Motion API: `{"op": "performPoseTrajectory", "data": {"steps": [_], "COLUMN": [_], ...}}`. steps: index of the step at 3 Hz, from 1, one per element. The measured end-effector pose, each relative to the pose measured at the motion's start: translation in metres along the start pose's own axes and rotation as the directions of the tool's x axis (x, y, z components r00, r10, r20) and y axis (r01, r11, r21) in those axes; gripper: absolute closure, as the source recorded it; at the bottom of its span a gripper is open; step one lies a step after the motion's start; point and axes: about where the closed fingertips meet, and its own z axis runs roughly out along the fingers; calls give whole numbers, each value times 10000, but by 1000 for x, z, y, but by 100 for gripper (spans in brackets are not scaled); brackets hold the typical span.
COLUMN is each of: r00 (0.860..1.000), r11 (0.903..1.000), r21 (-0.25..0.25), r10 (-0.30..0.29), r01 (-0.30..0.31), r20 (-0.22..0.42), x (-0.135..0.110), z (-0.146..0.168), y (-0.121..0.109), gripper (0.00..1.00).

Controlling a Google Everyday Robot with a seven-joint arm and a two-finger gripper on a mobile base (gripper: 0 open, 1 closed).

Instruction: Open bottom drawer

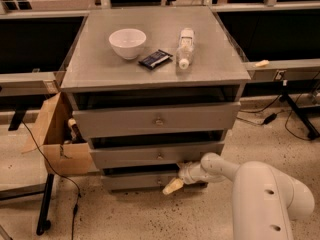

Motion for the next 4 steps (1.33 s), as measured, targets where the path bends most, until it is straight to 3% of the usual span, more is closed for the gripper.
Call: {"op": "performPoseTrajectory", "data": {"steps": [2,4], "r00": [9992,9992], "r11": [9995,9989], "r21": [-98,-274], "r10": [298,377], "r01": [-301,-380], "r20": [-267,-126], "x": [11,19], "z": [22,36], "y": [-13,-18], "gripper": [0,0]}}
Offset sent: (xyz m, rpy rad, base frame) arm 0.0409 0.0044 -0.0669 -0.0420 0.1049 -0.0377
